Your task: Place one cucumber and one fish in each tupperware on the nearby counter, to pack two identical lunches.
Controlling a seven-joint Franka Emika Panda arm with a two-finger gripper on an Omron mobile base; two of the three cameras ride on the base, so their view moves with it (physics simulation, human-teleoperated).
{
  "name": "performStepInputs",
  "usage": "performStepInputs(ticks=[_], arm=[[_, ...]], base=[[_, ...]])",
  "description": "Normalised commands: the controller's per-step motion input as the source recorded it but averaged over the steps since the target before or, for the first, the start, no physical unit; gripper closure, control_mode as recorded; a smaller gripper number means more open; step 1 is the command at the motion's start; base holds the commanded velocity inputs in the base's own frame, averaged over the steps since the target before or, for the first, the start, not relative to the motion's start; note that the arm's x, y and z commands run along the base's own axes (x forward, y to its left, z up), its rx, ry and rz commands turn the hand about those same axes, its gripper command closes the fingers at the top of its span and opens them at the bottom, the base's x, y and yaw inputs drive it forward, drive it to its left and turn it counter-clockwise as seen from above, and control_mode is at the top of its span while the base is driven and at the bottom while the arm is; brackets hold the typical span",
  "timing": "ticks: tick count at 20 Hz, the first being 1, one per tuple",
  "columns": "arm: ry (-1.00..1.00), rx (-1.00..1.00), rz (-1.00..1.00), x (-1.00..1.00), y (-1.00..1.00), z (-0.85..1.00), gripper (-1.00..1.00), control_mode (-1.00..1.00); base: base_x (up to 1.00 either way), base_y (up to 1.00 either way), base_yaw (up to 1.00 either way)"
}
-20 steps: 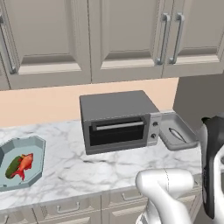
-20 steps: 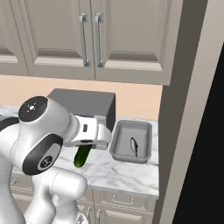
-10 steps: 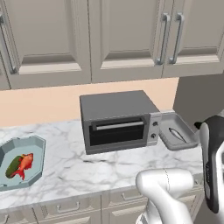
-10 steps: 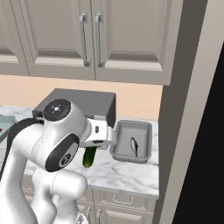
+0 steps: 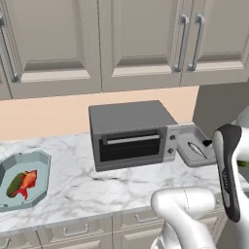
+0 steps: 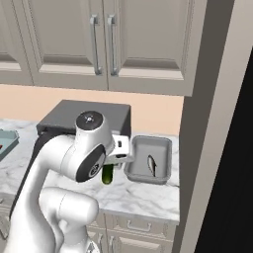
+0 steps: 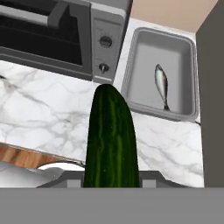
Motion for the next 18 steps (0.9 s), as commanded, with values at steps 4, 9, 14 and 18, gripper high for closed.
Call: performStepInputs(ticks=[4,9,14,18], arm=[[0.07,0.1,0.0,0.51,-0.09,-0.2,1.0,-1.0],[0.0,0.09,0.0,0.44,-0.13,-0.49,1.0,-1.0],[0.0,0.11,0.0,0.59,-0.07,-0.42,1.0,-1.0],[0.0,0.09,0.0,0.41,-0.24,-0.23,1.0,-1.0]], base=[[0.0,0.0,0.0],[0.0,0.0,0.0],[0.0,0.0,0.0],[0.0,0.0,0.0]])
